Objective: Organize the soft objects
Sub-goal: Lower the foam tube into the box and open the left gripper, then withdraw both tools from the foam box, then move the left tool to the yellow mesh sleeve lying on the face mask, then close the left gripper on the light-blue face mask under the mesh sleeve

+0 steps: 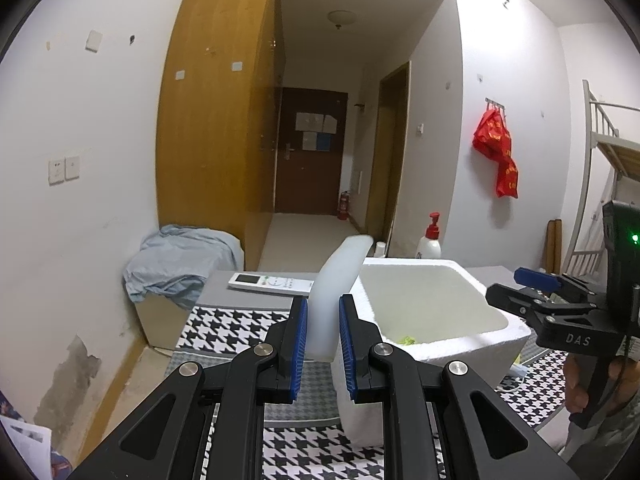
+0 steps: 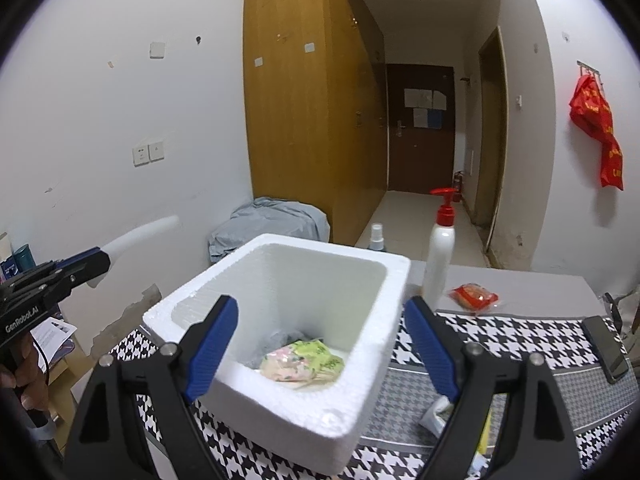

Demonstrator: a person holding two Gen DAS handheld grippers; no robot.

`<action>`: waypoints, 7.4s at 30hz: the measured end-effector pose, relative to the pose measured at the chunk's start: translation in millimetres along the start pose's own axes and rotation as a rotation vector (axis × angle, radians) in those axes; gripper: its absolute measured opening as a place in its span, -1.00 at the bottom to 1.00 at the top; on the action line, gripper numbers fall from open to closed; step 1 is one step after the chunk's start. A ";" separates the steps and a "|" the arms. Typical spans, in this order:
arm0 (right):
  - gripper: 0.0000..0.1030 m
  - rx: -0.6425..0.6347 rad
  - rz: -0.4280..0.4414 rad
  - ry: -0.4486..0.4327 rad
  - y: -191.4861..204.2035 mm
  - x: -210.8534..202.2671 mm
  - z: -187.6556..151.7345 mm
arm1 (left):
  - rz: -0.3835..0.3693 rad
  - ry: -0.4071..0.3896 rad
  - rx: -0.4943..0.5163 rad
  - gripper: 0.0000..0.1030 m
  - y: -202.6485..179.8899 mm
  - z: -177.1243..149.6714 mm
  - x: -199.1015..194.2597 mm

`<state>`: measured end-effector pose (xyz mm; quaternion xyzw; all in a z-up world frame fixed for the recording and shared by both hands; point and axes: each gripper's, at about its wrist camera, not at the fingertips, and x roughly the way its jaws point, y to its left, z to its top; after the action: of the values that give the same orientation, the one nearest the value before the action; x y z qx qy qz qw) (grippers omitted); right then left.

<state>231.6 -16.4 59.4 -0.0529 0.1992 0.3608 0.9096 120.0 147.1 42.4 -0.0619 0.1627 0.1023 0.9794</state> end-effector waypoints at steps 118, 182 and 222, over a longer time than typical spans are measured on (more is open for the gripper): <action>0.96 0.113 -0.292 -0.018 -80.8 -156.9 -122.7 | -0.239 0.021 0.080 0.98 -154.0 -104.3 -23.3; 0.96 0.128 -0.237 0.118 -199.3 -103.4 -130.4 | -0.047 0.304 0.090 0.43 -262.1 -87.7 147.5; 0.96 0.083 -0.164 0.167 -178.7 -64.6 -116.6 | -0.133 0.438 0.119 0.23 -220.4 -80.6 174.0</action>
<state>272.2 -216.6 -29.8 -0.0614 0.2840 0.2712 0.9176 305.1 -48.1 -71.7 -0.0353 0.3728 0.0121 0.9272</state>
